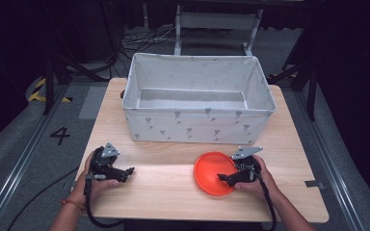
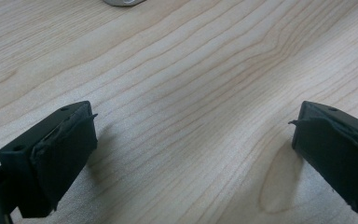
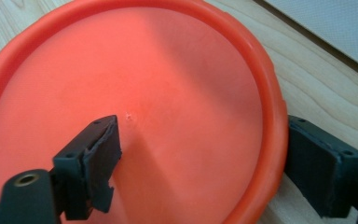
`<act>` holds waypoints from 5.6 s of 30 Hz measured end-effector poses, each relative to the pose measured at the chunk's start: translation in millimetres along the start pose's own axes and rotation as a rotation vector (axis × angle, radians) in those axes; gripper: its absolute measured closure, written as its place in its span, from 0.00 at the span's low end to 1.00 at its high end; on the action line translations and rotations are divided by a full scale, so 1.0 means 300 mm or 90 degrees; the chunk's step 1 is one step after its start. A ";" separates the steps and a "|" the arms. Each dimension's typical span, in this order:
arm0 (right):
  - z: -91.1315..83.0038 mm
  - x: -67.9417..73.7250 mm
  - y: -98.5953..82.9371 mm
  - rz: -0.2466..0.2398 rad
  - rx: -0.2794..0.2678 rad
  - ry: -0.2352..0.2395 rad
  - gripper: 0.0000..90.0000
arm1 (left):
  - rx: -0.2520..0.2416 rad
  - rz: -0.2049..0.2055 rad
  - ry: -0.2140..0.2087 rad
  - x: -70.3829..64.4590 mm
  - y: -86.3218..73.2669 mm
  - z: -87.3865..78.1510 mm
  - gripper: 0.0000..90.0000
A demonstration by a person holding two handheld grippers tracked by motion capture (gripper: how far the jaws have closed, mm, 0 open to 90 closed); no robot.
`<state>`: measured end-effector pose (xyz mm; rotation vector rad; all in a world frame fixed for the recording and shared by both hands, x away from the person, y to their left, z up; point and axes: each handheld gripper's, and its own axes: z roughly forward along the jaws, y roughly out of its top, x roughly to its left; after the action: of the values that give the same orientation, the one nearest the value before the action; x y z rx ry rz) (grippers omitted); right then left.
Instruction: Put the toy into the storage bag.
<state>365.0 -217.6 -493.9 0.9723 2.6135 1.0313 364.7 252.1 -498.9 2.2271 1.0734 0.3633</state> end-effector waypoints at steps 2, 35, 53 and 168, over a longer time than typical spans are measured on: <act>-0.005 -0.006 0.001 0.010 -0.005 -0.006 0.29 | 0.000 0.001 0.001 0.000 0.000 0.000 0.00; -0.270 0.033 0.117 -0.117 -0.083 0.083 0.92 | -0.002 -0.009 0.011 -0.005 -0.004 -0.003 0.01; -0.483 0.050 0.308 -0.264 -0.016 0.037 0.92 | -0.003 -0.009 0.011 -0.006 -0.004 -0.003 0.01; -0.655 -0.345 0.819 -0.310 -0.018 -0.132 0.92 | -0.001 -0.008 0.007 -0.004 -0.004 -0.003 0.00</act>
<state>497.7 -256.1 -193.1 0.3746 2.4674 0.7929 362.8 252.0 -498.9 2.2176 1.0919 0.3707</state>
